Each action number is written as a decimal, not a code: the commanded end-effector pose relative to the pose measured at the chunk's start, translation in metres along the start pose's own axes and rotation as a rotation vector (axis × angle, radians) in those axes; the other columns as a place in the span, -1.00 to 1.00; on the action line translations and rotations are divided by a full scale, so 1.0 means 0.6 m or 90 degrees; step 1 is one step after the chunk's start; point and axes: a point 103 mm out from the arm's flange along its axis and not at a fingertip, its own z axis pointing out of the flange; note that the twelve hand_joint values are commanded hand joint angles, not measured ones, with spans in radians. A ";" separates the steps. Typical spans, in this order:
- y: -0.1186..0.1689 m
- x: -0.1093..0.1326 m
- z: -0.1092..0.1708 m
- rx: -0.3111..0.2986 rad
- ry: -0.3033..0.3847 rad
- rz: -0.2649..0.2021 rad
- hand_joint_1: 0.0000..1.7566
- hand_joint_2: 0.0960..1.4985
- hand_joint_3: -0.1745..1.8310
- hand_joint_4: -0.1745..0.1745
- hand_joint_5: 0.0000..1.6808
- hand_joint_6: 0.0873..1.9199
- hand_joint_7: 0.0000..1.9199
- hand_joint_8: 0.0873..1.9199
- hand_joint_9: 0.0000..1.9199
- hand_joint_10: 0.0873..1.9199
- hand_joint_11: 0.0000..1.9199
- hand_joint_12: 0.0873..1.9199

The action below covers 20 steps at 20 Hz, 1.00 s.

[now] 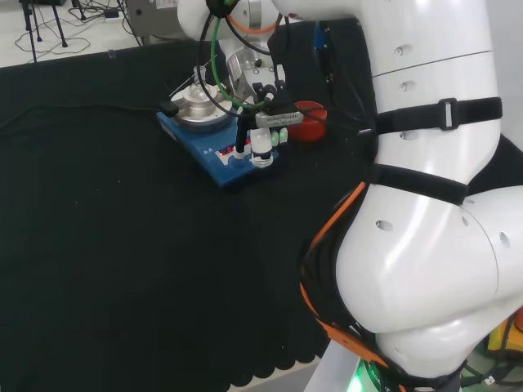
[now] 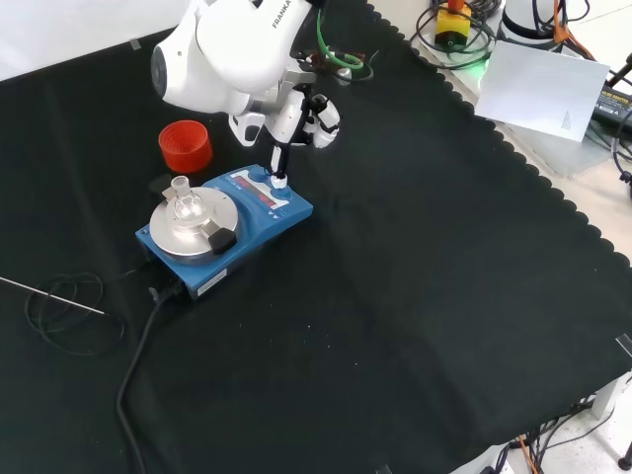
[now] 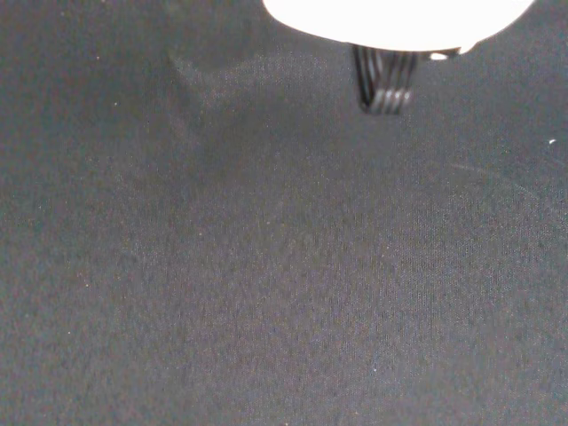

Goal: Turn on the heater.

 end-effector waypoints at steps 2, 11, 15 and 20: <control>0.005 -0.001 0.004 0.004 0.000 0.003 0.71 -0.31 0.44 -0.05 -0.69 -1.00 0.73 0.81 0.81 0.90 0.84 0.87; -0.035 -0.006 -0.020 -0.012 0.009 -0.004 0.71 -0.32 0.44 -0.05 -0.68 -1.00 0.73 0.81 0.81 0.90 0.84 0.86; -0.059 -0.017 -0.032 -0.027 0.015 0.000 0.71 -0.32 0.44 -0.05 -0.68 -1.00 0.73 0.81 0.81 0.90 0.84 0.86; -0.080 -0.027 -0.038 -0.040 0.021 0.004 0.71 -0.32 0.44 -0.06 -0.67 -1.00 0.73 0.80 0.81 0.90 0.84 0.86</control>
